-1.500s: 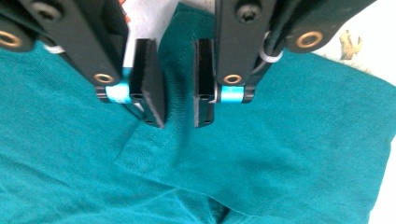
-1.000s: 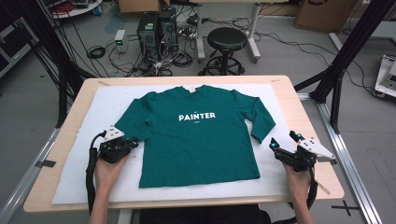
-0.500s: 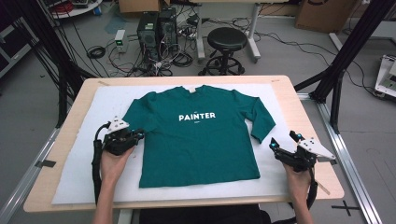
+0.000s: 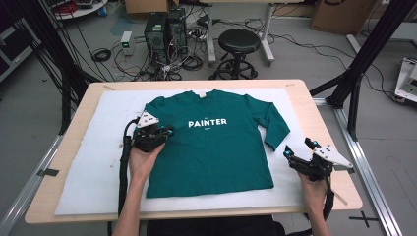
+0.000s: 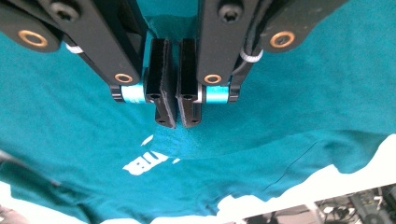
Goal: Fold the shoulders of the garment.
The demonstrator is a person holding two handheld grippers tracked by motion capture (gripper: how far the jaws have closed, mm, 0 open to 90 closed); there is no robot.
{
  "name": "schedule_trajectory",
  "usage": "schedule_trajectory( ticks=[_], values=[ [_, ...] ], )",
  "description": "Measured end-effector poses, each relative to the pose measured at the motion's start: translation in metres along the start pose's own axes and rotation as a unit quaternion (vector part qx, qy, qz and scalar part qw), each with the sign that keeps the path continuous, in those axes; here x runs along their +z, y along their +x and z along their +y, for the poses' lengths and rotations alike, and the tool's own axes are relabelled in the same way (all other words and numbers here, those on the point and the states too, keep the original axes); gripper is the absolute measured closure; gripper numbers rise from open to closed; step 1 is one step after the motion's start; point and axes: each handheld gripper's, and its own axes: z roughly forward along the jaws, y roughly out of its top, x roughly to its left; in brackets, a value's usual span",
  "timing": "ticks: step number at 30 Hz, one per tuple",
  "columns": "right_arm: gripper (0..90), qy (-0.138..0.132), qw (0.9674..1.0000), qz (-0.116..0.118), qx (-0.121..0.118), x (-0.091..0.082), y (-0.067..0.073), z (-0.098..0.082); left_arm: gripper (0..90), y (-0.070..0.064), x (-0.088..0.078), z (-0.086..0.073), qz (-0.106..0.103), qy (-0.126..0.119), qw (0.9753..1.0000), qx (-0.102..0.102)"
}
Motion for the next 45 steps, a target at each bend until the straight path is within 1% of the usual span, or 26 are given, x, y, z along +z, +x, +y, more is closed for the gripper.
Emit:
schedule_trajectory(
  ticks=[4, 6, 7, 8, 9, 10, 11, 12, 13, 14, 15, 20, 21, 25, 28, 31, 32, 37, 38, 39, 44, 45],
  values=[
    [18.7, 0.002, 1.0, 0.001, 0.001, 0.0, 0.0, 0.0, 85.9, -0.014, 0.014, 0.007, -0.016, 0.001, 0.9998, 0.009],
    [18.7, 0.003, 1.0, 0.001, 0.001, 0.0, 0.0, 0.0, 85.9, -0.021, 0.022, 0.009, -0.023, 0.001, 0.9997, 0.009],
    [18.7, 0.003, 1.0, 0.001, 0.001, 0.0, 0.0, 0.0, 85.8, -0.021, 0.022, 0.009, -0.023, 0.001, 0.9997, 0.009],
    [18.7, 0.003, 1.0, 0.001, 0.001, 0.0, 0.0, 0.0, 85.9, -0.027, 0.03, 0.01, -0.03, 0.005, 0.9995, 0.012],
    [18.7, 0.002, 1.0, 0.001, 0.001, 0.0, 0.0, 0.0, 85.8, -0.027, 0.03, 0.01, -0.03, 0.005, 0.9995, 0.012],
    [18.7, 0.003, 1.0, 0.001, 0.0, 0.0, 0.0, 0.0, 85.8, -0.034, 0.038, 0.011, -0.033, 0.008, 0.9993, 0.015],
    [18.7, 0.003, 1.0, 0.001, 0.001, 0.0, 0.0, 0.0, 85.8, -0.034, 0.038, 0.011, -0.033, 0.008, 0.9993, 0.015],
    [18.7, 0.002, 1.0, 0.001, 0.001, 0.0, 0.0, 0.0, 85.8, -0.04, 0.044, 0.011, -0.039, 0.012, 0.9989, 0.022],
    [18.7, 0.002, 1.0, 0.001, 0.001, 0.0, 0.0, 0.0, 85.8, -0.04, 0.044, 0.011, -0.039, 0.012, 0.9989, 0.022],
    [18.7, 0.002, 1.0, 0.001, 0.001, 0.0, 0.0, 0.0, 85.8, -0.043, 0.047, 0.012, -0.043, 0.013, 0.9987, 0.024],
    [18.7, 0.003, 1.0, 0.001, 0.001, 0.0, 0.0, 0.0, 85.8, -0.049, 0.054, 0.013, -0.048, 0.013, 0.9984, 0.027],
    [18.7, 0.003, 1.0, 0.001, 0.001, 0.0, 0.0, 0.0, 85.8, -0.063, 0.067, 0.014, -0.062, 0.019, 0.9973, 0.037],
    [18.7, 0.003, 1.0, 0.0, 0.001, 0.0, 0.0, 0.0, 85.8, -0.063, 0.067, 0.014, -0.062, 0.019, 0.9973, 0.037],
    [18.7, 0.005, 1.0, 0.0, 0.001, 0.0, 0.0, 0.0, 85.8, -0.072, 0.074, 0.015, -0.075, 0.016, 0.9964, 0.035],
    [18.7, 0.005, 1.0, 0.0, 0.001, 0.001, 0.0, 0.0, 85.8, -0.08, 0.082, 0.017, -0.086, 0.019, 0.9955, 0.036],
    [18.7, 0.006, 1.0, 0.0, 0.002, 0.001, 0.0, 0.0, 85.8, -0.083, 0.085, 0.017, -0.09, 0.021, 0.995, 0.038],
    [18.7, 0.006, 1.0, -0.001, 0.002, 0.001, 0.0, 0.0, 85.8, -0.087, 0.089, 0.019, -0.092, 0.023, 0.9946, 0.042],
    [18.7, 0.005, 1.0, -0.001, 0.001, 0.001, 0.0, 0.0, 85.8, -0.093, 0.094, 0.019, -0.097, 0.023, 0.9941, 0.043],
    [18.7, 0.006, 1.0, -0.001, 0.002, 0.001, 0.0, 0.0, 85.8, -0.095, 0.097, 0.019, -0.102, 0.024, 0.9935, 0.044],
    [18.7, 0.006, 1.0, -0.001, 0.002, 0.001, 0.0, 0.0, 85.8, -0.095, 0.097, 0.019, -0.102, 0.024, 0.9935, 0.044],
    [18.7, 0.006, 1.0, -0.002, 0.001, 0.001, 0.0, 0.001, 85.8, -0.106, 0.102, 0.02, -0.115, 0.025, 0.9919, 0.048],
    [18.7, 0.007, 1.0, -0.001, 0.001, 0.001, 0.0, 0.001, 85.7, -0.107, 0.103, 0.02, -0.116, 0.026, 0.9916, 0.052]
  ],
)
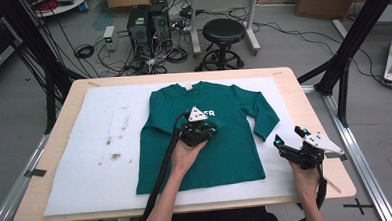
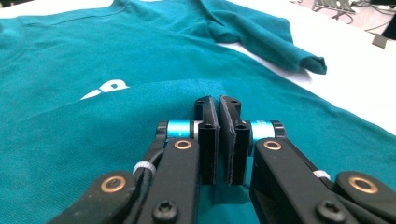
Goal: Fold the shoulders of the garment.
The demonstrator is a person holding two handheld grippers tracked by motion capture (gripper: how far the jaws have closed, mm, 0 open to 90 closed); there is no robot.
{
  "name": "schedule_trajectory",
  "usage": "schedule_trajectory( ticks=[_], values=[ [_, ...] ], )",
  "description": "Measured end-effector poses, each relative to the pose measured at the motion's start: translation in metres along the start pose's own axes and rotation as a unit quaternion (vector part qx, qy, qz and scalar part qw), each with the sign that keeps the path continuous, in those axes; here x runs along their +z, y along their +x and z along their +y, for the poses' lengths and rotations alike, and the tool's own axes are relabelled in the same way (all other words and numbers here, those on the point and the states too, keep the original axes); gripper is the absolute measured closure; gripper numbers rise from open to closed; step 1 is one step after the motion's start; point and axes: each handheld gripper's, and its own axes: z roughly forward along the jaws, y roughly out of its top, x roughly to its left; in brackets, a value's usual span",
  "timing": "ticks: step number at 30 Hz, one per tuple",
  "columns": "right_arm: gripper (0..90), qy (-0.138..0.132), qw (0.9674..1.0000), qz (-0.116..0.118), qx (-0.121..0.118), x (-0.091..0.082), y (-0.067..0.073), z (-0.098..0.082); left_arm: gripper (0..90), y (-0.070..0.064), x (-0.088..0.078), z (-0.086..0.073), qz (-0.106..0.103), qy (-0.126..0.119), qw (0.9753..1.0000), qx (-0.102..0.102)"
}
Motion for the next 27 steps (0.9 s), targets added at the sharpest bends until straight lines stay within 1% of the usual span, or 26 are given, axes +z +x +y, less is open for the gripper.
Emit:
schedule_trajectory(
  ticks=[3, 6, 9, 13, 15, 18, 19, 22, 23, 24, 25, 26, 27],
  values=[
    [18.7, 0.0, 1.0, 0.0, 0.0, 0.0, 0.0, 0.0, 85.7, -0.003, 0.003, 0.001, -0.004, -0.002, 1.0, -0.001],
    [18.7, 0.001, 1.0, 0.001, 0.001, 0.0, 0.0, 0.0, 85.7, -0.005, 0.01, -0.001, -0.007, 0.004, 1.0, -0.002],
    [18.7, 0.0, 1.0, 0.0, -0.003, 0.0, 0.0, 0.0, 85.7, -0.006, 0.013, -0.001, -0.01, 0.002, 0.9999, -0.004],
    [18.7, 0.002, 1.0, 0.0, -0.001, 0.0, 0.001, 0.0, 85.7, -0.007, 0.014, -0.001, -0.019, 0.001, 0.9998, -0.007],
    [18.7, 0.002, 1.0, 0.0, -0.002, 0.0, 0.001, 0.0, 85.7, -0.01, 0.014, 0.0, -0.019, 0.0, 0.9998, -0.004],
    [18.7, 0.002, 1.0, 0.0, -0.003, 0.0, 0.0, 0.0, 85.6, -0.01, 0.015, 0.0, -0.02, 0.005, 0.9998, -0.002],
    [18.7, 0.002, 1.0, 0.0, -0.003, 0.0, 0.001, 0.0, 85.5, -0.01, 0.017, -0.001, -0.018, 0.011, 0.9998, -0.002],
    [18.7, 0.002, 1.0, 0.0, -0.003, 0.0, 0.001, 0.0, 84.4, -0.01, 0.019, -0.002, -0.018, 0.015, 0.9997, -0.003],
    [18.7, 0.002, 1.0, 0.0, -0.003, 0.0, 0.001, 0.0, 80.5, -0.011, 0.02, -0.003, -0.02, 0.013, 0.9997, -0.003],
    [18.7, 0.003, 1.0, 0.0, -0.004, 0.0, 0.001, 0.0, 73.4, -0.011, 0.02, -0.003, -0.02, 0.013, 0.9997, -0.003],
    [18.7, 0.003, 1.0, 0.0, -0.004, 0.0, 0.001, 0.0, 68.9, -0.012, 0.019, -0.001, -0.013, 0.008, 0.9999, -0.002],
    [18.7, 0.003, 1.0, 0.0, -0.004, 0.0, 0.001, 0.0, 65.4, -0.013, 0.017, -0.001, -0.01, 0.004, 0.9999, -0.002],
    [18.7, 0.002, 1.0, 0.0, -0.004, 0.0, 0.001, 0.0, 59.8, -0.013, 0.016, 0.0, -0.009, 0.002, 1.0, -0.002]
  ],
)
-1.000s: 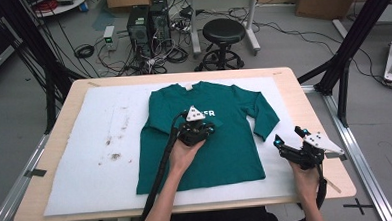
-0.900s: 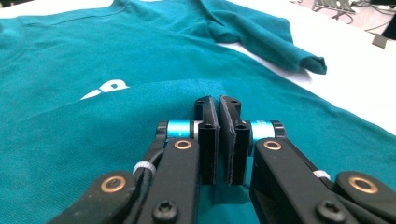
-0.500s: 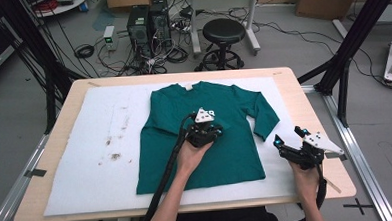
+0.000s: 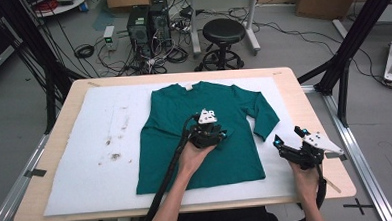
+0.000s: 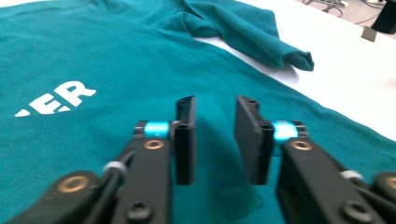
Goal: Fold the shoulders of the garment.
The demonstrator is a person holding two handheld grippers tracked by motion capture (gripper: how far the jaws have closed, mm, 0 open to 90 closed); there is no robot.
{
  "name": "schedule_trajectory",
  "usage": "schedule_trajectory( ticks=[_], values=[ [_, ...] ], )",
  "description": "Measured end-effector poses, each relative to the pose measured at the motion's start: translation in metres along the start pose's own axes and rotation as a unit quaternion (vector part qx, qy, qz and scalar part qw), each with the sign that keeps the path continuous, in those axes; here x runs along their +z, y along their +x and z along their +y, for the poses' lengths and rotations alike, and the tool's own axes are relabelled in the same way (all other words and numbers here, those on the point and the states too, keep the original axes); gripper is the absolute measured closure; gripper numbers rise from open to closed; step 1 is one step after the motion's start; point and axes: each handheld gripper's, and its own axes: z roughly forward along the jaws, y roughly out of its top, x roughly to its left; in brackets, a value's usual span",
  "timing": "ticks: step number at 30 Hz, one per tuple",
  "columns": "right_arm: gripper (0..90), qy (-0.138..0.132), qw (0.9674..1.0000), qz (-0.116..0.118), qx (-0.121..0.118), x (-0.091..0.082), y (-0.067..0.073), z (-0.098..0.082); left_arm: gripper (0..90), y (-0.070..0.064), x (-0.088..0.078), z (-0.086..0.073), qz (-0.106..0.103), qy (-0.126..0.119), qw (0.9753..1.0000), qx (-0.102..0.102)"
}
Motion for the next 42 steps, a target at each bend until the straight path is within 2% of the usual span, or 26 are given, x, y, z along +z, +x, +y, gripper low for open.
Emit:
schedule_trajectory(
  ticks=[4, 9, 11, 12, 14, 17, 18, 20, 21, 22, 23, 26, 27, 28, 29, 31, 32, 33, 35, 38, 39, 42],
  values=[
    [18.7, 0.0, 1.0, 0.0, -0.001, 0.0, 0.0, 0.0, 49.0, 0.002, -0.009, 0.003, 0.016, -0.002, 0.9999, -0.005],
    [18.7, 0.0, 1.0, -0.001, -0.002, 0.0, 0.0, 0.0, 45.0, 0.005, -0.021, 0.004, 0.027, 0.004, 0.9996, -0.006],
    [18.7, 0.001, 1.0, 0.0, -0.002, 0.0, 0.001, 0.0, 40.7, 0.007, -0.027, 0.002, 0.032, 0.01, 0.9994, -0.004],
    [18.7, 0.001, 1.0, -0.001, -0.002, 0.0, 0.001, 0.0, 38.6, 0.012, -0.034, 0.001, 0.025, 0.012, 0.9994, -0.021],
    [18.7, 0.0, 1.0, -0.001, -0.002, 0.0, 0.001, 0.0, 35.9, 0.015, -0.041, 0.0, 0.024, 0.011, 0.9992, -0.031],
    [18.7, 0.0, 1.0, 0.0, -0.002, 0.0, 0.001, 0.0, 31.4, 0.018, -0.049, -0.001, 0.028, 0.009, 0.9991, -0.029],
    [18.7, 0.0, 1.0, 0.0, -0.002, 0.0, 0.001, 0.0, 29.7, 0.022, -0.056, -0.003, 0.035, 0.008, 0.9989, -0.03],
    [18.7, 0.0, 1.0, 0.0, -0.003, 0.0, 0.001, 0.0, 29.1, 0.024, -0.06, -0.005, 0.04, 0.009, 0.9987, -0.029],
    [18.7, 0.001, 1.0, -0.002, -0.004, 0.0, 0.001, 0.0, 27.8, 0.028, -0.069, -0.008, 0.05, 0.009, 0.9984, -0.025],
    [18.7, 0.001, 1.0, -0.001, -0.004, 0.0, 0.001, 0.0, 26.6, 0.028, -0.069, -0.008, 0.05, 0.009, 0.9984, -0.025],
    [18.7, 0.001, 1.0, -0.002, -0.003, 0.0, 0.001, 0.0, 26.2, 0.032, -0.08, -0.013, 0.065, 0.012, 0.9976, -0.021],
    [18.7, 0.002, 1.0, -0.003, -0.001, 0.0, 0.001, 0.0, 26.1, 0.037, -0.094, -0.019, 0.078, 0.009, 0.9967, -0.022],
    [18.7, 0.002, 1.0, -0.004, -0.001, 0.0, 0.001, 0.0, 26.1, 0.041, -0.109, -0.024, 0.097, 0.0, 0.9952, -0.018],
    [18.7, 0.001, 1.0, -0.005, -0.001, 0.0, 0.001, 0.0, 26.1, 0.043, -0.117, -0.027, 0.104, -0.007, 0.9944, -0.016],
    [18.7, 0.001, 1.0, -0.005, -0.001, 0.0, 0.001, 0.0, 26.1, 0.043, -0.117, -0.027, 0.104, -0.007, 0.9944, -0.016],
    [18.7, 0.0, 1.0, -0.005, -0.001, 0.0, 0.001, 0.0, 26.1, 0.047, -0.133, -0.033, 0.113, -0.025, 0.9931, -0.017],
    [18.7, 0.0, 1.0, -0.006, -0.001, 0.0, 0.001, 0.0, 26.1, 0.053, -0.148, -0.041, 0.119, -0.045, 0.9917, -0.018],
    [18.7, 0.0, 1.0, -0.006, -0.001, 0.0, 0.001, 0.0, 26.2, 0.053, -0.148, -0.041, 0.119, -0.045, 0.9917, -0.018],
    [18.7, 0.001, 1.0, -0.006, -0.002, 0.0, 0.001, 0.0, 26.1, 0.062, -0.166, -0.053, 0.129, -0.062, 0.9896, -0.013],
    [18.7, 0.002, 1.0, -0.006, -0.002, 0.0, 0.002, 0.0, 26.1, 0.072, -0.181, -0.065, 0.138, -0.07, 0.9879, -0.015],
    [18.7, 0.002, 1.0, -0.006, -0.002, 0.0, 0.002, 0.0, 26.2, 0.072, -0.181, -0.065, 0.138, -0.07, 0.9879, -0.015],
    [18.7, 0.001, 1.0, -0.006, -0.003, 0.0, 0.001, 0.0, 26.2, 0.079, -0.195, -0.078, 0.149, -0.08, 0.9854, -0.018]
  ],
)
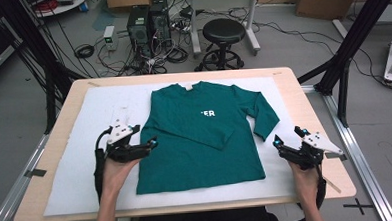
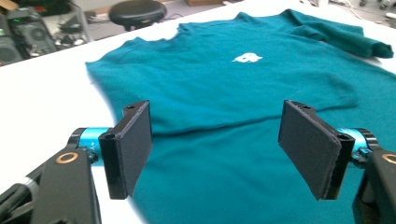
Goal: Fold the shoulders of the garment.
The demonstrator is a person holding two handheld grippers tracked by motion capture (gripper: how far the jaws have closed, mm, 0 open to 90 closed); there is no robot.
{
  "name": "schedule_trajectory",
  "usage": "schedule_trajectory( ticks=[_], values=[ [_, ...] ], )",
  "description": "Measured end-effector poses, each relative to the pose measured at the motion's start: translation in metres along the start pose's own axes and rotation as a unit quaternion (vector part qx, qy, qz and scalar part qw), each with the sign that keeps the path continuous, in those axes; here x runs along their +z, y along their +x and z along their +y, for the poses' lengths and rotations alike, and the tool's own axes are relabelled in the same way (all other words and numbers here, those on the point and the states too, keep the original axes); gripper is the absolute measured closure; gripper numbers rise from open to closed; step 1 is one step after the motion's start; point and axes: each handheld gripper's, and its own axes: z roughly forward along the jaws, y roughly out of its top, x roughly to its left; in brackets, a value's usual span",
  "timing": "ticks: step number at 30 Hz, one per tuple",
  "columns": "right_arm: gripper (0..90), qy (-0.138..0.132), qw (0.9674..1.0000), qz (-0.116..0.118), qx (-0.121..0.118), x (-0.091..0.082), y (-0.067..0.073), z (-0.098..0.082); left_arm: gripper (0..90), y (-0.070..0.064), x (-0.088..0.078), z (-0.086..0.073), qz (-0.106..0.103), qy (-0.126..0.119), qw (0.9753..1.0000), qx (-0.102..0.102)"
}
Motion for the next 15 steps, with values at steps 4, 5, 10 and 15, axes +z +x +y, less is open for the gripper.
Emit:
schedule_trajectory(
  ticks=[4, 5, 10, 15],
  values=[
    [18.7, 0.0, 1.0, 0.0, -0.001, 0.0, 0.0, 0.0, 26.2, 0.015, -0.02, -0.015, 0.025, -0.014, 0.9996, 0.005],
    [18.7, 0.0, 1.0, 0.0, -0.001, 0.0, 0.0, 0.0, 26.2, 0.015, -0.02, -0.015, 0.025, -0.014, 0.9996, 0.005],
    [18.7, 0.001, 1.0, -0.001, -0.002, 0.0, 0.001, 0.0, 26.2, 0.03, -0.037, -0.034, 0.045, -0.023, 0.9987, 0.001],
    [18.7, 0.003, 1.0, 0.0, -0.001, 0.001, 0.001, 0.0, 26.2, 0.044, -0.048, -0.052, 0.072, -0.022, 0.9972, -0.008]
  ],
)
